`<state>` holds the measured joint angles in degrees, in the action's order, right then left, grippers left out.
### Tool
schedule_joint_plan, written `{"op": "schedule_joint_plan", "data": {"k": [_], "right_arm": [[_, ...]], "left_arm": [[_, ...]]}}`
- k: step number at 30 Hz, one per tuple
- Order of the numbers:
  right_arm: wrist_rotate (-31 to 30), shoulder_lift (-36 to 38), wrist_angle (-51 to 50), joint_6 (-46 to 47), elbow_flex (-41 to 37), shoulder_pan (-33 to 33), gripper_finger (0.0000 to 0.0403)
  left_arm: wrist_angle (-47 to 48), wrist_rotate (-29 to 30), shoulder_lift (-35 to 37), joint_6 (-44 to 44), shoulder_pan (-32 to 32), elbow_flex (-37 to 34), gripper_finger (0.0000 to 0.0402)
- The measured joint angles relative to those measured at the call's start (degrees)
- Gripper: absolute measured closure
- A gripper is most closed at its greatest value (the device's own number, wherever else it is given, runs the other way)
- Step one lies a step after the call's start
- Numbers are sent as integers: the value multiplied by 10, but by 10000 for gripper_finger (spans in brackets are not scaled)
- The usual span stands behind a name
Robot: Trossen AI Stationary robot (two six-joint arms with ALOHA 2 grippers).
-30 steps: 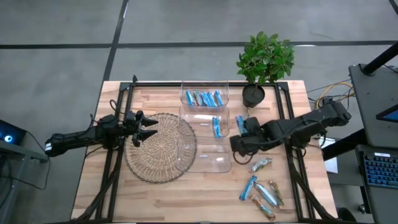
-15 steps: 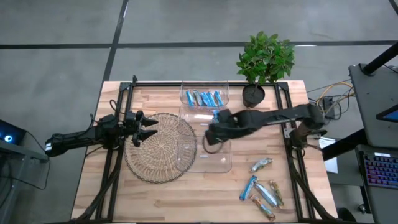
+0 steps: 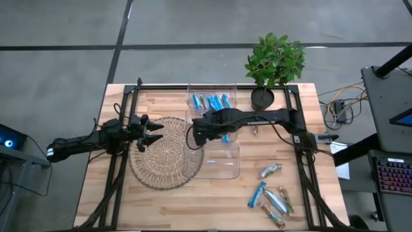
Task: Pick and place Granola Bars by type
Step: Put the blue granola bar into the middle transparent bin
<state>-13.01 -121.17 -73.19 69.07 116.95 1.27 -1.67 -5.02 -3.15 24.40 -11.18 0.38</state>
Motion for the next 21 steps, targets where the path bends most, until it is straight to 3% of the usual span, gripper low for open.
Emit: {"op": "schedule_joint_plan", "data": {"k": [12, 21], "right_arm": [[62, -2, 8, 12, -103, -26, 392], [71, -6, 36, -13, -121, -38, 392]], "left_arm": [[0, 0, 0, 0, 0, 0, 140], [0, 0, 0, 0, 0, 0, 140]]}}
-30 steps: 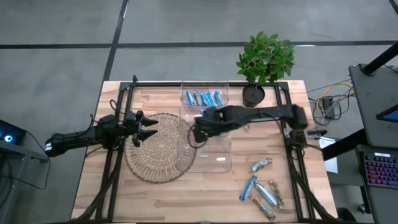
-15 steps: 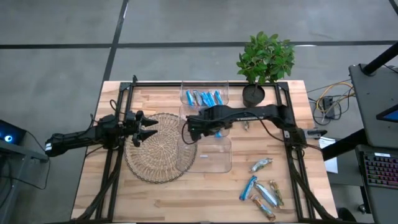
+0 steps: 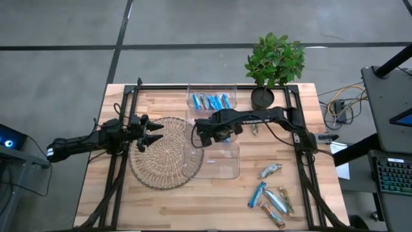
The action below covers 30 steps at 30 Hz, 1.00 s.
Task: Pick and place Granola Bars by type
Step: Put the blue granola bar into the middle transparent bin
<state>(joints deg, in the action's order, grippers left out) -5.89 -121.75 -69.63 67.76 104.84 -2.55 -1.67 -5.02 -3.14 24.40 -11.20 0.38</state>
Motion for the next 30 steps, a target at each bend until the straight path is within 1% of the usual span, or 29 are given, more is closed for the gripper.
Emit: {"op": "schedule_joint_plan", "data": {"k": [3, 7, 13, 19, 22, 30], "right_arm": [[3, -12, 1, -13, 0, -7, 392], [28, -30, 3, -33, 3, -15, 392], [36, -38, 0, -45, -1, -21, 392], [72, -54, 3, -80, -1, -32, 389], [89, -56, 6, -97, 0, -36, 380], [76, -50, 14, -111, 10, -39, 328]], "left_arm": [[0, 0, 0, 0, 0, 0, 140], [0, 0, 0, 0, 0, 0, 140], [0, 0, 0, 0, 0, 0, 140], [0, 0, 0, 0, 0, 0, 140], [0, 0, 0, 0, 0, 0, 140], [0, 0, 0, 0, 0, 0, 140]]}}
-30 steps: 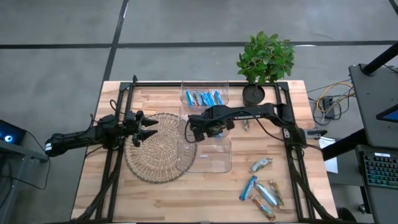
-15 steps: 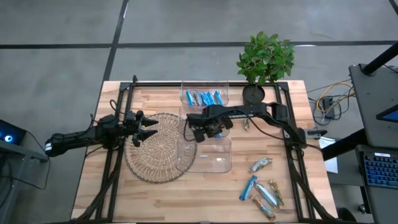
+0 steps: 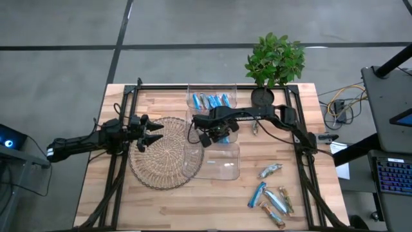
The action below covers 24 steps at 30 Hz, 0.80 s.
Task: Pick and place Granola Bars by type
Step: Put the blue granola bar into the middle transparent bin
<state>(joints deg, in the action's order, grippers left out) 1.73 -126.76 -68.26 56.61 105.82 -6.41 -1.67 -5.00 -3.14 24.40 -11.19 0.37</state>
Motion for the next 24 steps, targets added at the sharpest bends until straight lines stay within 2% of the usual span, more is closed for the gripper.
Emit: {"op": "schedule_joint_plan", "data": {"k": [8, 18, 24], "right_arm": [[-3, 14, -11, -17, 14, -8, 283], [-4, 43, -40, -45, 75, -9, 258], [-3, 63, -37, -108, 102, 17, 245]], "left_arm": [[0, 0, 0, 0, 0, 0, 140], [0, 0, 0, 0, 0, 0, 140], [0, 0, 0, 0, 0, 0, 140]]}}
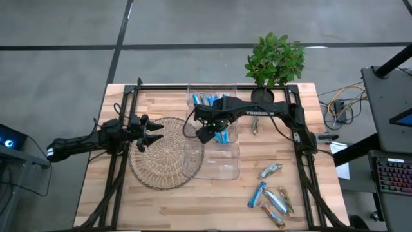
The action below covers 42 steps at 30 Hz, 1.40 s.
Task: Pick and place Granola Bars by type
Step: Put the blue granola bar into the middle transparent bin
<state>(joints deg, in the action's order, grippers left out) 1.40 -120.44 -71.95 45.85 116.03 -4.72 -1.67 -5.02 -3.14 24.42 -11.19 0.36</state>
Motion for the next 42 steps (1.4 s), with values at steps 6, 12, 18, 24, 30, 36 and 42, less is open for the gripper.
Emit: {"op": "schedule_joint_plan", "data": {"k": [6, 12, 18, 24, 30, 36, 42], "right_arm": [[0, 26, 7, -99, -8, 34, 238], [0, 66, 10, -244, -41, 74, 238], [0, 140, 12, -432, -115, 117, 238], [2, 210, 37, -584, -203, 158, 224], [1, 255, 62, -644, -267, 193, 184], [0, 269, 97, -680, -324, 237, 142], [-1, 271, 117, -683, -380, 292, 118]], "left_arm": [[0, 0, 0, 0, 0, 0, 140], [0, 0, 0, 0, 0, 0, 140], [0, 0, 0, 0, 0, 0, 140], [0, 0, 0, 0, 0, 0, 140], [0, 0, 0, 0, 0, 0, 140], [0, 0, 0, 0, 0, 0, 140], [0, 0, 0, 0, 0, 0, 140]]}}
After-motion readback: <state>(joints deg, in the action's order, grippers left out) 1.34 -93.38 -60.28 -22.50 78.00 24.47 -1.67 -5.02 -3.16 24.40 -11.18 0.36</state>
